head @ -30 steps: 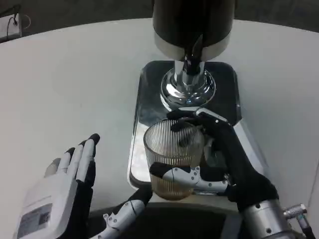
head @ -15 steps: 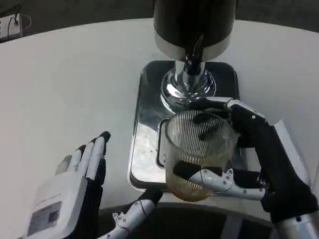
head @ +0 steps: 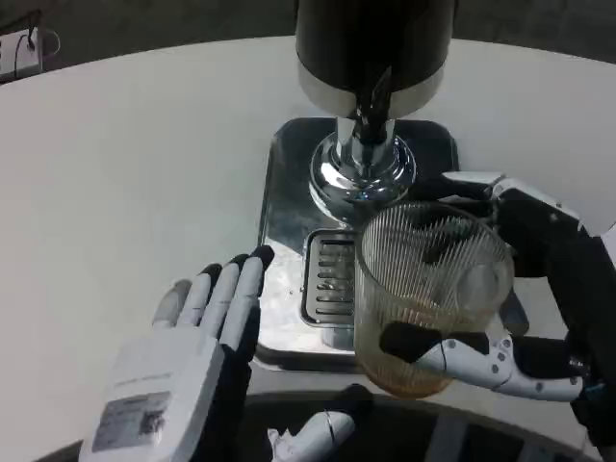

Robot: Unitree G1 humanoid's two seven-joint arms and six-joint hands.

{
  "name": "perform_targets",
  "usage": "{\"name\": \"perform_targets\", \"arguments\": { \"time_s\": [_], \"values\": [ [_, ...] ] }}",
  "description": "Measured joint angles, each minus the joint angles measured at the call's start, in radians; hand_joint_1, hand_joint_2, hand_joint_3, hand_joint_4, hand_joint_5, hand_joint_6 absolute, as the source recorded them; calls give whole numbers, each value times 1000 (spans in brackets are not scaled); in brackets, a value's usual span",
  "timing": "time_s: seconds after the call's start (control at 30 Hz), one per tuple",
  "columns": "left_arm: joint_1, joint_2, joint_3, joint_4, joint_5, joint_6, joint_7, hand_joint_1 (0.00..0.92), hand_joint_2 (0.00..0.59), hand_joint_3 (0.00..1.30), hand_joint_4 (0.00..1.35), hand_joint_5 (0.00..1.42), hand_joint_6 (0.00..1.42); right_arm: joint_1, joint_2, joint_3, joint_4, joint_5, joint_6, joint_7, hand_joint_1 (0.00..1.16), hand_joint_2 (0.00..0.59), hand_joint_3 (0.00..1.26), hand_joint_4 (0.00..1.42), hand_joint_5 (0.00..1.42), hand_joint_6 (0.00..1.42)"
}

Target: Grasp the cup under the faucet to collect the drink, then remove the cup.

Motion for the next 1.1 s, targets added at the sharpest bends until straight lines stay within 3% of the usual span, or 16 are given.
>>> {"name": "perform_targets", "arguments": {
  "time_s": [0.63, 0.8, 1.1],
  "values": [
    [37, 0, -44, -49, 75, -45, -32, 0, 139, 0, 0, 0, 0, 33, 1, -22, -117, 5, -30, 15, 1162, 128, 711, 936, 1123, 1424],
    [35, -15, -74, -67, 110, -60, -45, 0, 139, 0, 0, 0, 0, 48, -1, -40, -142, 30, -36, 26, 1162, 129, 702, 928, 1123, 1424],
    [28, -30, -77, -67, 114, -68, -56, 0, 139, 0, 0, 0, 0, 69, -5, -52, -147, 28, -63, 33, 1162, 129, 697, 925, 1111, 1424]
  ]
}}
